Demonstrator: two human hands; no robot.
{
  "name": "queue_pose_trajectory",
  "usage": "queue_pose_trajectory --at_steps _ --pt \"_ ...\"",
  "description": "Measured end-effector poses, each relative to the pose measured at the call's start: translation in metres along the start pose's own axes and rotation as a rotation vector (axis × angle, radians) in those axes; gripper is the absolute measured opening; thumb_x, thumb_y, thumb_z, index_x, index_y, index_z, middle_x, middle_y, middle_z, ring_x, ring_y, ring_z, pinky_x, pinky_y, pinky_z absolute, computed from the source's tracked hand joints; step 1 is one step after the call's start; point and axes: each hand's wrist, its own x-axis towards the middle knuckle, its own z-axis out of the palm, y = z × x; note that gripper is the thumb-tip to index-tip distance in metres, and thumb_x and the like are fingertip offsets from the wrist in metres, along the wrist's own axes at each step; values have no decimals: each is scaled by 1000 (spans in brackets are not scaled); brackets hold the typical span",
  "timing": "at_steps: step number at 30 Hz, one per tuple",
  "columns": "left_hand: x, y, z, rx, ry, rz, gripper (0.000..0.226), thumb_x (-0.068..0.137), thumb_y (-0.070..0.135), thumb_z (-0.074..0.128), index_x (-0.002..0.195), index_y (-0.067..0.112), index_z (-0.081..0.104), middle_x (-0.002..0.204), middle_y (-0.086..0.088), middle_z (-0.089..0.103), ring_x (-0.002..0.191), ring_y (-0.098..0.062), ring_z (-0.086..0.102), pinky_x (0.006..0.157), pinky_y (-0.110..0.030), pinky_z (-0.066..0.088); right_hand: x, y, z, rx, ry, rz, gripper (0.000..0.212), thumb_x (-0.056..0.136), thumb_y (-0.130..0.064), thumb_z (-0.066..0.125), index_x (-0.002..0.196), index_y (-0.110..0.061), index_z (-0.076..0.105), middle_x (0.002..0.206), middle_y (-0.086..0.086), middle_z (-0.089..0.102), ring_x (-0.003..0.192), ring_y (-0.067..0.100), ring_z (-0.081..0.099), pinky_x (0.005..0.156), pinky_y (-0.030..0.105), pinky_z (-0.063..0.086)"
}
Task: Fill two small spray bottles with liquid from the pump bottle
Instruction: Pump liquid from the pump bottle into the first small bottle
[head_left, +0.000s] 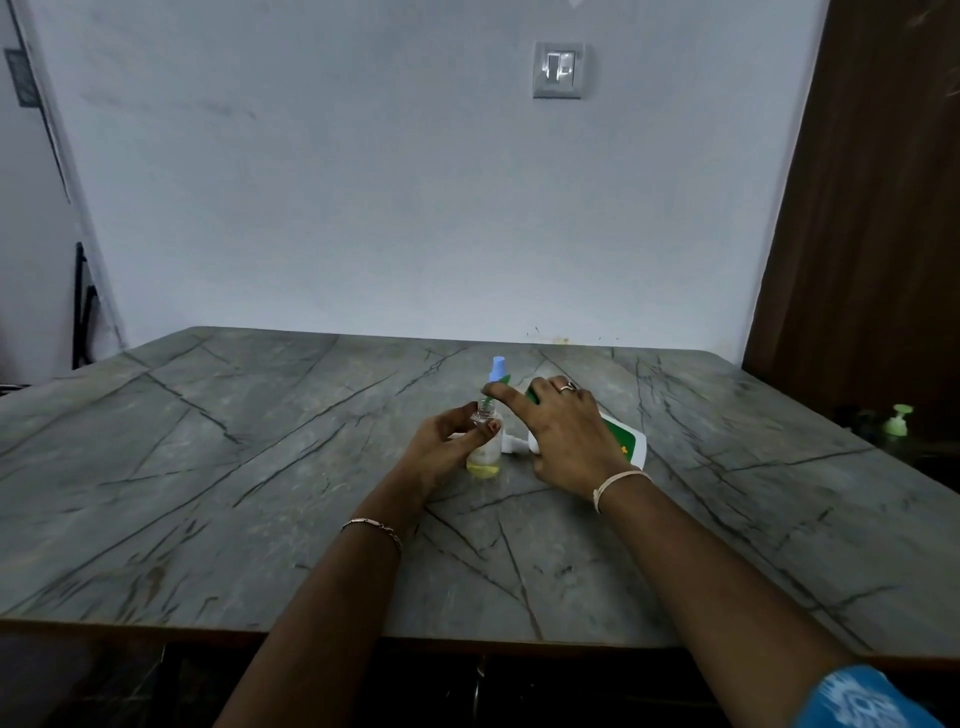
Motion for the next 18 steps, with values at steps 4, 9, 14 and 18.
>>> queue_pose_trajectory --at_steps 4,9,14,18 --pt "1 -2 0 2 -18 10 18 84 31 68 102 36 66 109 -9 69 105 -24 65 96 -50 49 5 -3 2 39 2 30 80 77 -23 66 144 -36 24 121 3 49 117 26 43 93 42 37" --pt "-2 -2 -1 -35 -17 21 13 85 27 68 97 31 69 107 -6 71 104 -24 65 95 -52 49 7 -5 3 20 29 19 79 76 -23 67 143 -36 26 119 3 50 115 25 44 92 41 38" --pt "-3 0 -1 -32 -14 24 10 85 27 68 94 32 69 107 -7 71 104 -25 65 95 -52 49 0 0 1 -18 25 -8 85 76 -21 66 146 -39 20 116 4 51 113 26 45 89 41 38" --pt "-4 2 0 -15 -11 14 14 86 27 67 98 33 67 109 -6 70 104 -22 65 96 -49 50 4 -2 1 33 11 13 81 74 -21 67 143 -36 27 116 3 50 113 26 44 90 41 39"
